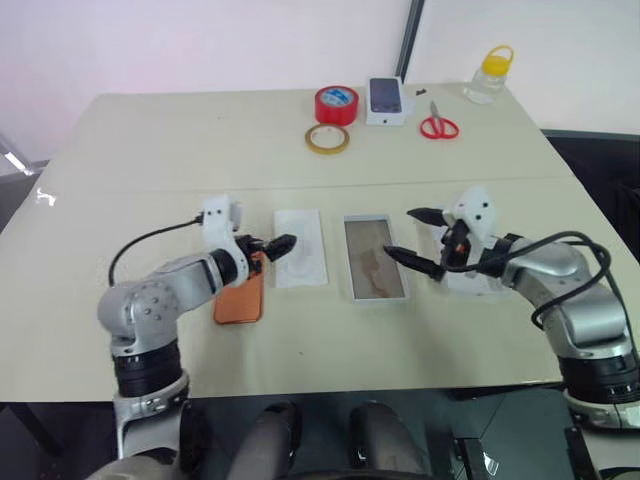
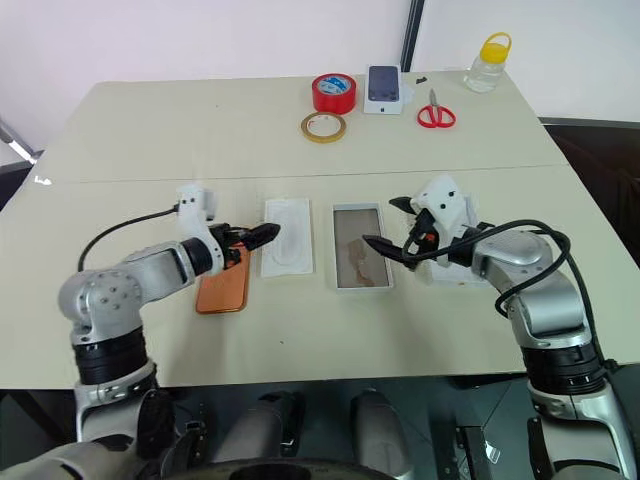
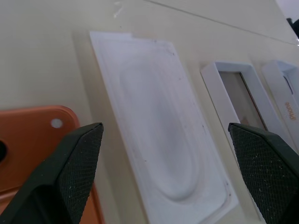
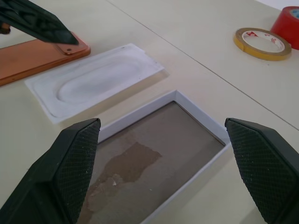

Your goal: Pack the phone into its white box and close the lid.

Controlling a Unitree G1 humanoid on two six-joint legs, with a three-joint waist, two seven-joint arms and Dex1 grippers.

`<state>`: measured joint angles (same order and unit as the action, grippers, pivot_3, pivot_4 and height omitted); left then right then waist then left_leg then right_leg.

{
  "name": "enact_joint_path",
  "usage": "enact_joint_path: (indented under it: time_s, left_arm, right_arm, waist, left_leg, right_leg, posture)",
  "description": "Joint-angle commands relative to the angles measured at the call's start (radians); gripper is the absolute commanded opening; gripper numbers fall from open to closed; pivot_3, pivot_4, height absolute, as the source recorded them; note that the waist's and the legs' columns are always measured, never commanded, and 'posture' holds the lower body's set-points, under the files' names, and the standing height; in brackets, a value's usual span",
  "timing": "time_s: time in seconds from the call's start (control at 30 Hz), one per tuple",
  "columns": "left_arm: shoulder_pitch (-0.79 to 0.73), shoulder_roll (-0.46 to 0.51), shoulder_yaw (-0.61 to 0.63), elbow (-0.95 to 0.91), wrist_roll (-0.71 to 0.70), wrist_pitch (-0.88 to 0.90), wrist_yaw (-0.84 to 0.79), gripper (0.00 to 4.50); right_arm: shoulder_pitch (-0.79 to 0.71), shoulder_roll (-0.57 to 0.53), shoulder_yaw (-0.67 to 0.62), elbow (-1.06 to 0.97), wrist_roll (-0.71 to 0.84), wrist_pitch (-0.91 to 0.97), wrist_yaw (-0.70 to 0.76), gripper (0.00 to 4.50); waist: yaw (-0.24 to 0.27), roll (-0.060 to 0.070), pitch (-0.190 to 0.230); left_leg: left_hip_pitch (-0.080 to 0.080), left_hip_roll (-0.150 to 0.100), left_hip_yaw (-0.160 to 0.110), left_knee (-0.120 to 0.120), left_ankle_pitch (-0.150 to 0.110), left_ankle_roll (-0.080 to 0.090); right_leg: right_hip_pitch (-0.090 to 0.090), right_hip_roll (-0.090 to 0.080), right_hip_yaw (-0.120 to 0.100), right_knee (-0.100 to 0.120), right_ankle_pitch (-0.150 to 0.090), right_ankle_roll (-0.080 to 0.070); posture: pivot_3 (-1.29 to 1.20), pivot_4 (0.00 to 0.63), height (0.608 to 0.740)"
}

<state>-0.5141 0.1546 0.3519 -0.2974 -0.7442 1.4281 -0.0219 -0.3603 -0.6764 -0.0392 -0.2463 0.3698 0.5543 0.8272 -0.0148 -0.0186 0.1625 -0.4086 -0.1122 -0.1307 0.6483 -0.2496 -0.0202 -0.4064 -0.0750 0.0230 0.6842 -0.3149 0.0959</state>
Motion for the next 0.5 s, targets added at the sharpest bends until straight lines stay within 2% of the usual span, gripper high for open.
enact_joint_path:
  time_s: [0.03, 0.23, 0.5]
  left_arm:
    - [-0.024, -0.017, 0.046, -0.019, 0.005, 0.064, 0.035, 4.50]
    - [-0.062, -0.088, 0.084, -0.025, 0.027, 0.179, 0.063, 4.50]
    - [-0.063, -0.146, 0.092, 0.019, 0.056, 0.186, 0.090, 4.50]
  right_arm:
    - [-0.001, 0.002, -0.010, -0.027, 0.008, -0.013, -0.005, 4.46]
    - [-0.011, -0.012, 0.006, -0.041, 0.011, -0.019, 0.027, 4.46]
    - [0.034, -0.062, 0.066, -0.111, 0.009, -0.035, 0.119, 4.46]
  waist:
    - [0.000, 0.000, 0.000]
    - [0.005, 0.000, 0.000]
    - [0.004, 0.000, 0.000]
  left_leg:
    - [0.000, 0.000, 0.000, 0.000, 0.000, 0.000]
    - [0.000, 0.000, 0.000, 0.000, 0.000, 0.000]
    - [0.000, 0.000, 0.000, 0.000, 0.000, 0.000]
  right_leg:
    - [0.000, 0.000, 0.000, 0.000, 0.000, 0.000]
    - [0.000, 0.000, 0.000, 0.000, 0.000, 0.000]
    - [0.001, 0.000, 0.000, -0.001, 0.000, 0.000]
  posture:
    - [0.00, 0.150, 0.740]
    - [0.00, 0.150, 0.740]
    - [0.00, 0.150, 0.740]
